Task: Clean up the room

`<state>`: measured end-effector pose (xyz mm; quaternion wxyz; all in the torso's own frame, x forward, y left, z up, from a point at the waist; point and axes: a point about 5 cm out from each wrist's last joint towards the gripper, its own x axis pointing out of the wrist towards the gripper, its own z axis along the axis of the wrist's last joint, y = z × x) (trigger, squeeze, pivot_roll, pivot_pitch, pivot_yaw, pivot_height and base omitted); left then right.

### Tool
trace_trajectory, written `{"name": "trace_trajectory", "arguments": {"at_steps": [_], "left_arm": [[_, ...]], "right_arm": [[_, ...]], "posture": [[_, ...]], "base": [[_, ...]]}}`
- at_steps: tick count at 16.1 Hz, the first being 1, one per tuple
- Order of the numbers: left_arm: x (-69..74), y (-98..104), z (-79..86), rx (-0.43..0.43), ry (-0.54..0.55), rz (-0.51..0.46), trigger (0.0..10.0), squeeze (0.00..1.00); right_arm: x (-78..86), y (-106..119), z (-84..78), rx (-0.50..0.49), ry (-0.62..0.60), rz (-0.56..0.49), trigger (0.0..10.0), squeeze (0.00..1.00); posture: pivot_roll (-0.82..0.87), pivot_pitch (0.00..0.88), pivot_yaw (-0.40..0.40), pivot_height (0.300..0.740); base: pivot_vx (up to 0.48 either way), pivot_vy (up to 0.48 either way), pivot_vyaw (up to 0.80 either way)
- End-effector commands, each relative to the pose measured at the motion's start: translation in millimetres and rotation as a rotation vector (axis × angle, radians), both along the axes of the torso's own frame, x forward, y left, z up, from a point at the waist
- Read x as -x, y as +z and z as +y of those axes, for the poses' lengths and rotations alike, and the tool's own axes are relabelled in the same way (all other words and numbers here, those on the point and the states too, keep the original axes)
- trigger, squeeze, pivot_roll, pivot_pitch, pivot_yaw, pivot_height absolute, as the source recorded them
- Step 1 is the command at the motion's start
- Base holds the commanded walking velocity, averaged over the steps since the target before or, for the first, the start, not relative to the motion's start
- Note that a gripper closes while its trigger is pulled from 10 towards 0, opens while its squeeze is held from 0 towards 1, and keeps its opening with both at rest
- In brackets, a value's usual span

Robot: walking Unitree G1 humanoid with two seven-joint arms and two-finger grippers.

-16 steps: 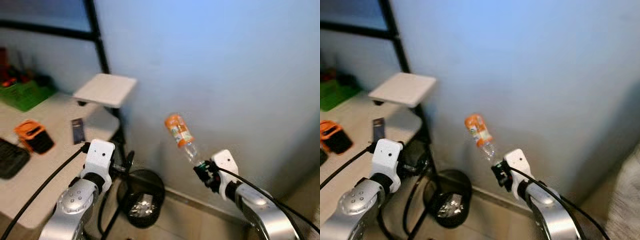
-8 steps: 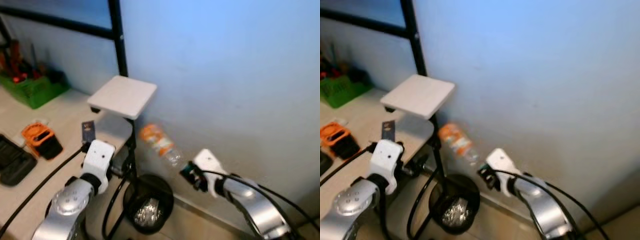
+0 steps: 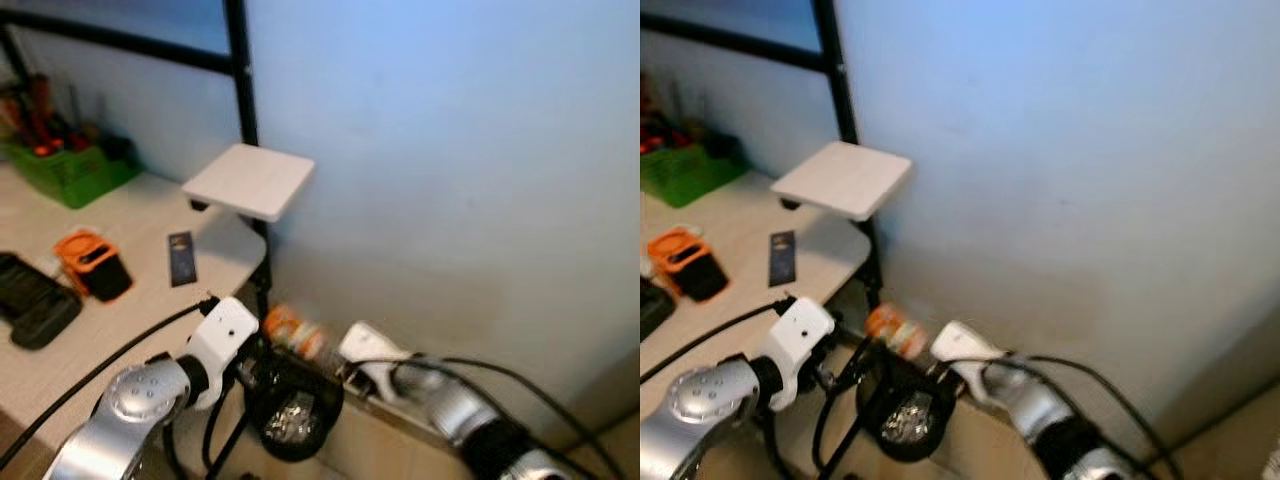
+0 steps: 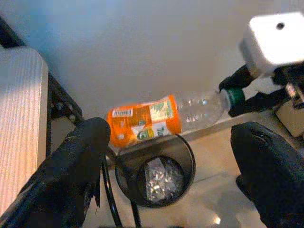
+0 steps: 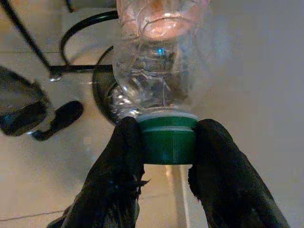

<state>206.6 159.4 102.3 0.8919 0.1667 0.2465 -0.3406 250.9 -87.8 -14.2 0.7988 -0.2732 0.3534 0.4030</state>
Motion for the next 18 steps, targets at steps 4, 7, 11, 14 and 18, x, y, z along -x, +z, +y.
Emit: {"name": "trace_trajectory", "arguments": {"at_steps": [4,7,11,14,18], "left_arm": [[0.4,4.3,2.6,-0.025,-0.042,0.095,10.0,0.00],[3.1,5.0,3.0,-0.028,-0.042,0.108,10.0,0.00],[2.6,6.3,4.3,-0.031,-0.030,0.116,10.0,0.00],[1.1,7.1,6.6,-0.034,-0.018,0.115,10.0,0.00],[-1.7,8.1,7.5,-0.033,0.009,0.095,10.0,0.00]], "right_arm": [[-18.7,-1.9,18.1,0.139,0.056,-0.022,10.0,0.00],[-24.6,2.4,27.3,0.140,0.068,-0.035,10.0,0.06],[-26.3,2.6,32.6,0.137,0.079,-0.038,10.0,1.00],[-18.6,-0.6,42.7,0.043,0.069,0.024,10.0,1.00],[-14.9,-0.1,46.1,-0.134,-0.007,0.076,10.0,1.00]], "posture": [[0.03,0.000,-0.026,0.740],[0.04,0.000,-0.037,0.740],[0.04,0.000,-0.041,0.740],[0.04,0.000,-0.041,0.740],[0.04,0.000,-0.044,0.740]], "base": [[0.000,0.000,0.00],[0.000,0.000,0.00],[0.000,0.000,0.00],[0.000,0.000,0.00],[0.000,0.000,0.00]]}}
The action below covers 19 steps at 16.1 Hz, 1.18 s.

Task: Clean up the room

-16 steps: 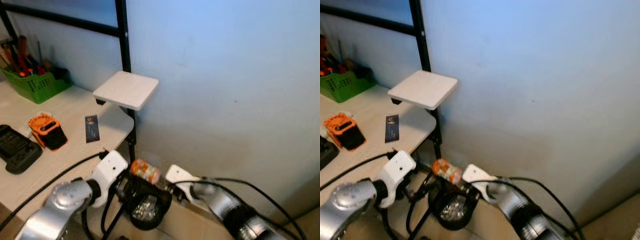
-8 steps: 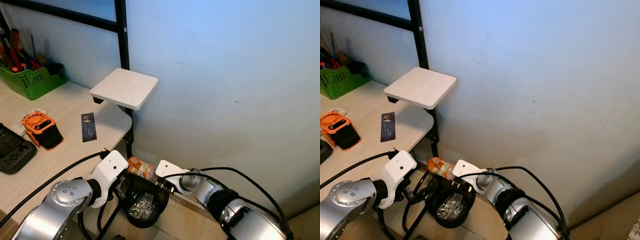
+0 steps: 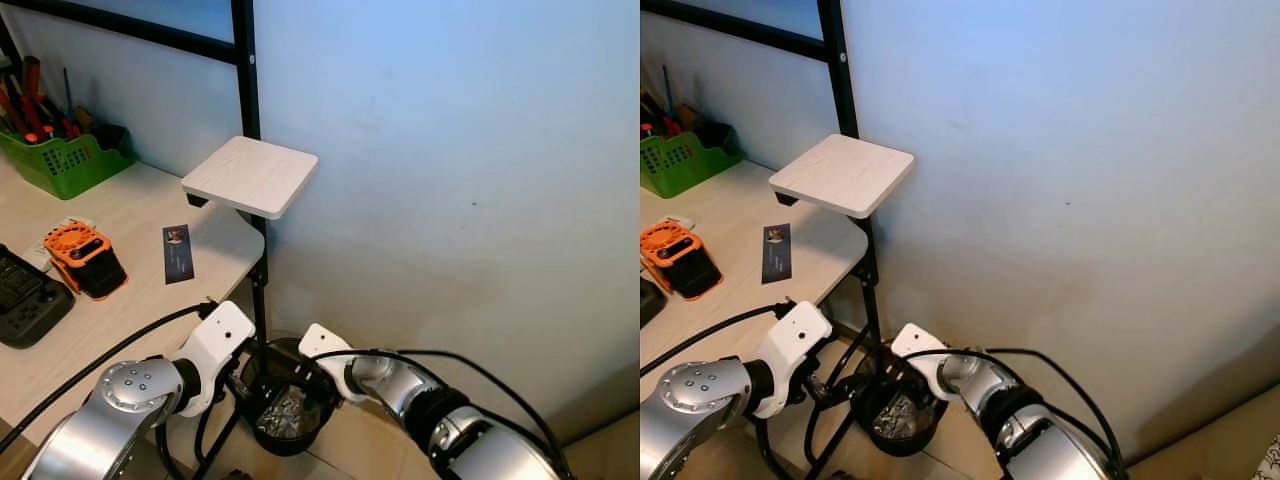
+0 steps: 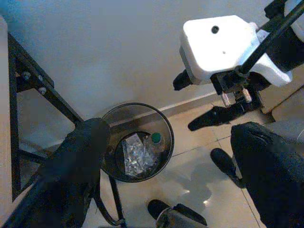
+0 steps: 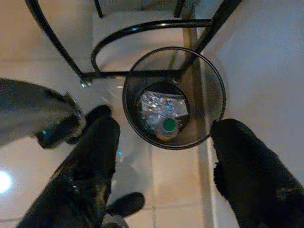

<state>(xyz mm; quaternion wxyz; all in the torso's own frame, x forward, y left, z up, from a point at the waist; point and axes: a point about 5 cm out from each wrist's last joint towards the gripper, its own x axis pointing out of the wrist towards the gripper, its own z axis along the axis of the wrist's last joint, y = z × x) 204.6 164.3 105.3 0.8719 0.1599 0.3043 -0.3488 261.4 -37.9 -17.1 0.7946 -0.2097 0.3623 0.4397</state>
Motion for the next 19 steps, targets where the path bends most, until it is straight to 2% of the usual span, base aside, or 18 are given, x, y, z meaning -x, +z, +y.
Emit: {"name": "trace_trajectory", "arguments": {"at_steps": [1,2,4,6,7,8,11,14,16,19], "left_arm": [[-6.2,6.3,0.2,0.008,0.038,-0.066,10.0,0.00],[-9.5,6.8,-2.0,0.019,0.078,-0.105,10.0,0.00],[-17.3,6.1,-6.2,0.065,0.186,-0.160,10.0,0.00],[-20.8,3.5,-14.7,0.099,0.239,-0.211,10.0,0.00],[-21.3,1.6,-19.9,0.103,0.244,-0.230,10.0,0.00],[-21.1,-1.2,-25.0,0.110,0.247,-0.230,10.0,0.00],[-19.2,-10.0,-27.9,0.080,0.273,-0.225,10.0,0.00],[-16.0,-13.7,-17.9,0.060,0.339,-0.231,10.0,0.00],[-12.5,-12.9,-7.9,0.075,0.408,-0.236,10.0,0.00],[-15.1,-9.9,-2.2,0.049,0.436,-0.289,10.0,0.00]], "right_arm": [[-12.6,9.8,-12.3,-0.107,-0.111,-0.033,10.0,1.00],[-18.9,16.3,-23.0,-0.185,-0.201,-0.054,10.0,0.60],[-23.6,29.8,-49.8,-0.272,-0.343,-0.156,10.0,0.00],[-15.0,52.8,-87.1,-0.357,-0.559,-0.302,10.0,0.00],[-6.7,62.0,-98.5,-0.398,-0.650,-0.329,10.0,0.00],[0.8,67.4,-106.7,-0.388,-0.705,-0.372,10.0,0.00],[15.3,74.1,-117.2,-0.351,-0.843,-0.436,10.0,0.00],[26.3,83.6,-124.7,-0.330,-0.939,-0.471,10.0,0.00],[30.9,88.9,-137.4,-0.309,-1.048,-0.502,10.0,0.00],[33.9,92.4,-141.1,-0.322,-1.078,-0.499,10.0,0.00]], "posture": [[0.04,0.000,-0.046,0.740],[0.02,0.000,-0.041,0.740],[0.00,0.000,-0.026,0.740],[-0.04,0.000,-0.006,0.740],[-0.06,0.000,-0.001,0.740],[-0.07,0.000,-0.001,0.740],[-0.07,0.000,-0.008,0.740],[-0.07,0.000,-0.012,0.740],[-0.07,0.000,-0.006,0.740],[-0.05,0.000,-0.016,0.740]], "base": [[0.000,0.000,0.00],[0.000,0.000,0.00],[0.000,0.000,0.00],[0.000,0.000,-0.23],[0.000,0.000,-0.77],[0.000,0.000,-0.77],[0.000,0.000,-0.78],[0.000,0.000,-0.77],[0.000,0.000,-0.76],[0.000,0.000,-0.77]]}}
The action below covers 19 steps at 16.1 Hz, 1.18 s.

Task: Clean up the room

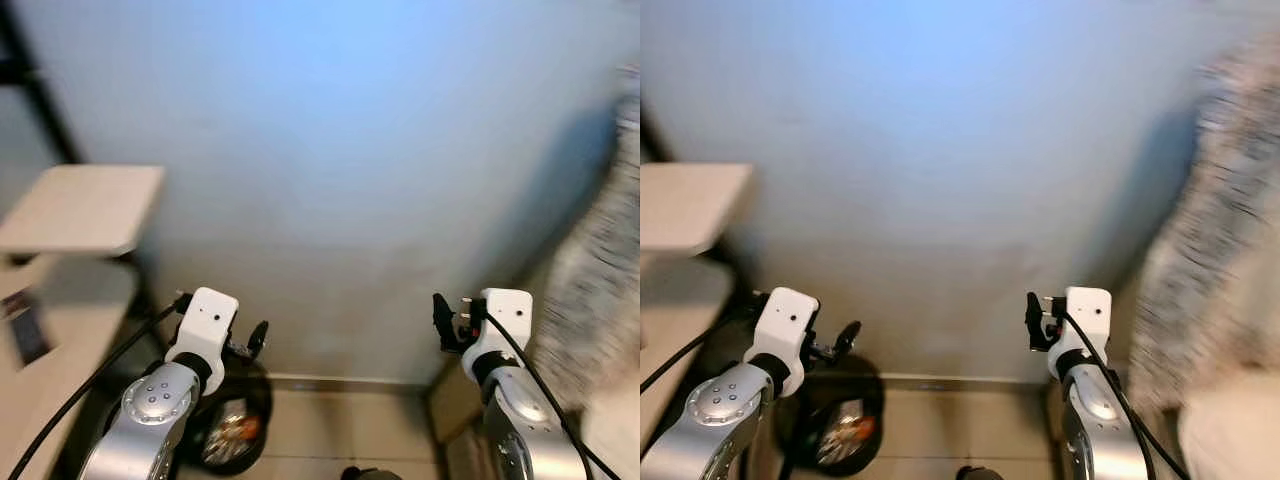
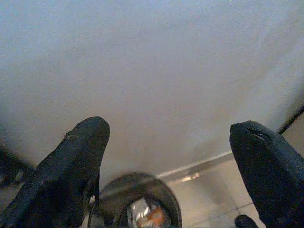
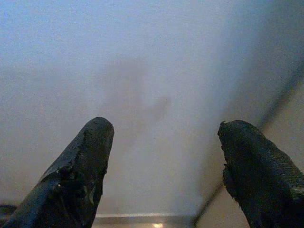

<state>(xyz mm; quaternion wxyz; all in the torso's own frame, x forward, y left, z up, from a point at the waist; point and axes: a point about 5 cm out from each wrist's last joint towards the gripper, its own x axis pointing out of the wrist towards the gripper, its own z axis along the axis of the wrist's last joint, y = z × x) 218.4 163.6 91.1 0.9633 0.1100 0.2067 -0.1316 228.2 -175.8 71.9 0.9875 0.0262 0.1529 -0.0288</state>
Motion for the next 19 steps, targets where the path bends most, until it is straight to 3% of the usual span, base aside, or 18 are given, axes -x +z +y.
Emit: {"name": "trace_trajectory", "arguments": {"at_steps": [1,3,8,11,19], "left_arm": [[-3.0,6.2,1.4,0.000,0.031,-0.041,10.0,0.00],[-5.4,5.3,9.8,-0.012,0.111,-0.037,10.0,0.00],[-4.3,2.5,7.4,0.011,0.117,-0.041,10.0,0.00],[-5.9,1.1,2.0,0.013,0.092,-0.037,10.0,0.00],[-12.4,1.1,3.6,0.051,0.125,-0.038,10.0,0.00]], "right_arm": [[1.4,3.9,-4.3,-0.004,-0.027,-0.001,10.0,0.00],[1.5,1.9,-5.9,-0.003,-0.039,0.019,10.0,0.00],[1.7,0.2,2.5,0.003,0.002,0.040,10.0,0.00],[-0.1,-0.7,1.4,0.065,0.004,0.048,10.0,0.00],[-7.5,3.0,7.9,0.044,0.037,0.019,10.0,0.00]], "posture": [[-0.05,0.000,-0.017,0.740],[-0.04,0.000,-0.022,0.740],[-0.04,0.000,-0.027,0.740],[-0.04,0.000,-0.027,0.740],[-0.05,0.000,-0.021,0.740]], "base": [[0.000,0.000,-0.77],[0.000,0.000,-0.78],[0.000,0.000,-0.78],[0.000,0.000,-0.78],[0.000,0.000,-0.78]]}}
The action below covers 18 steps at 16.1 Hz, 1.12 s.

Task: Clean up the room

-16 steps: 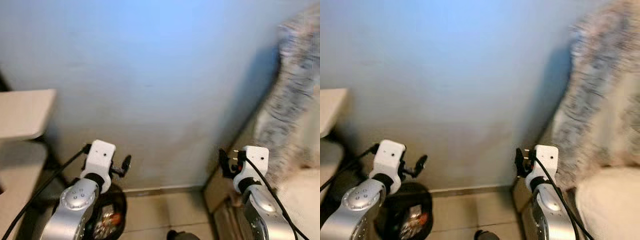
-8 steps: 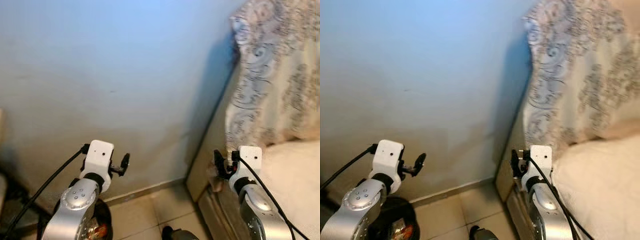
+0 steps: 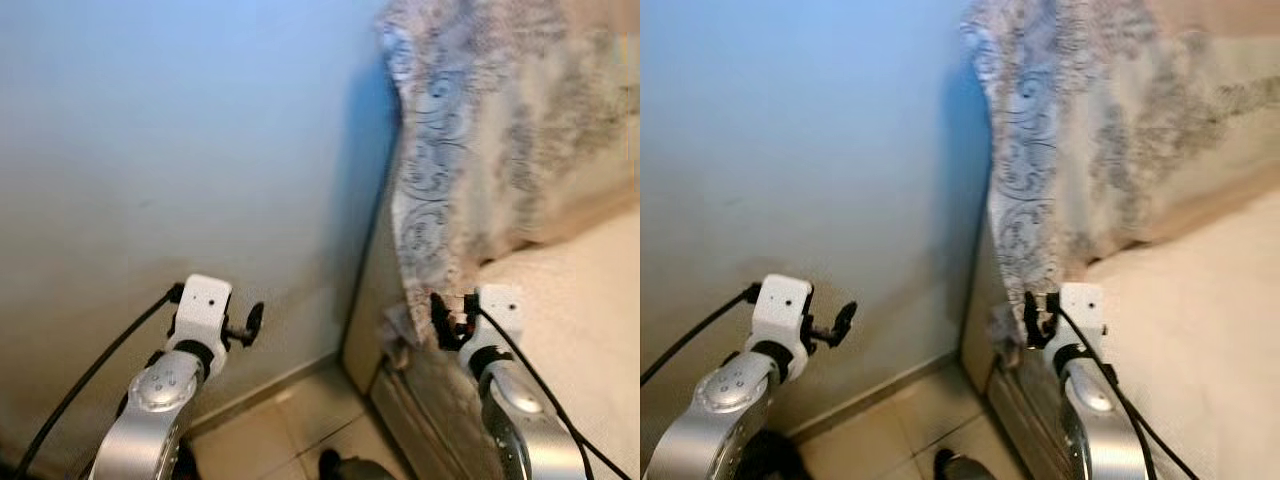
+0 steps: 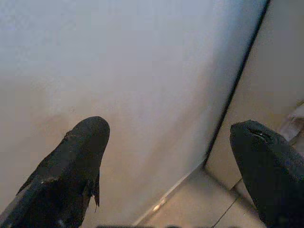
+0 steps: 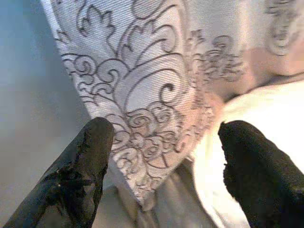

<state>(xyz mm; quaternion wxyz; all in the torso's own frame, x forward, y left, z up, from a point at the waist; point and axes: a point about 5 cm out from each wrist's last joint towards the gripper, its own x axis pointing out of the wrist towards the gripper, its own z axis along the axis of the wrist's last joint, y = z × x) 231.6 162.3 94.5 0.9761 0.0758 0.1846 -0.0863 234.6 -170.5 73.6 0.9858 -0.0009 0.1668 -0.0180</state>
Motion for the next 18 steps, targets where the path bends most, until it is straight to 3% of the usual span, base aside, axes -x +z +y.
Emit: {"name": "trace_trajectory", "arguments": {"at_steps": [1,4,8,9,10,11,12,14,17,18], "left_arm": [[0.4,-2.0,4.9,0.003,0.029,0.011,10.0,0.00],[-2.9,0.4,6.5,0.039,0.064,0.003,10.0,0.00],[-2.7,-1.0,9.8,0.015,0.063,0.011,10.0,0.00],[-2.2,-1.0,8.8,0.036,0.058,0.011,10.0,0.53],[-2.1,-0.8,7.8,0.055,0.055,0.008,10.0,1.00],[-2.9,0.3,7.9,0.050,0.056,-0.008,10.0,1.00],[-5.8,2.8,10.2,-0.022,0.063,-0.053,10.0,1.00],[-8.7,7.2,7.9,0.082,0.093,-0.085,10.0,1.00],[-9.2,8.3,9.1,0.077,0.103,-0.089,10.0,1.00],[-9.6,7.2,15.0,0.067,0.162,-0.092,10.0,1.00]], "right_arm": [[-1.4,1.4,3.1,-0.005,0.008,-0.010,10.0,0.00],[-2.0,-0.6,1.9,0.001,0.003,-0.006,10.0,0.00],[-3.0,-1.5,-1.1,0.015,-0.010,-0.005,10.0,0.00],[-2.9,-1.9,-1.6,0.016,-0.014,-0.005,10.0,0.00],[-3.1,-2.2,-2.1,0.015,-0.018,-0.004,10.0,0.03],[-3.0,-2.4,-2.2,0.013,-0.022,-0.003,10.0,0.72],[-2.9,-2.7,-2.5,0.013,-0.023,-0.004,10.0,0.99],[-3.1,-2.8,-3.9,0.015,-0.030,-0.006,10.0,0.98],[-3.6,-1.0,-4.7,0.027,-0.027,-0.020,10.0,1.00],[-4.3,1.7,-5.6,0.028,-0.036,-0.032,10.0,1.00]], "posture": [[-0.05,0.000,-0.021,0.740],[-0.04,0.000,-0.027,0.740],[-0.05,0.000,-0.019,0.740],[-0.05,0.000,-0.019,0.740],[-0.05,0.000,-0.018,0.740],[-0.05,0.000,-0.018,0.740],[-0.05,0.000,-0.019,0.740],[-0.05,0.000,-0.022,0.740],[-0.05,0.000,-0.025,0.740],[-0.04,0.000,-0.028,0.740]], "base": [[0.000,0.000,-0.79],[0.000,0.000,-0.79],[0.000,0.000,-0.79],[0.000,0.000,-0.79],[0.000,0.000,-0.79],[0.000,0.000,-0.79],[0.000,0.000,-0.79],[0.000,0.000,-0.79],[0.000,0.000,-0.79],[0.000,0.000,-0.79]]}}
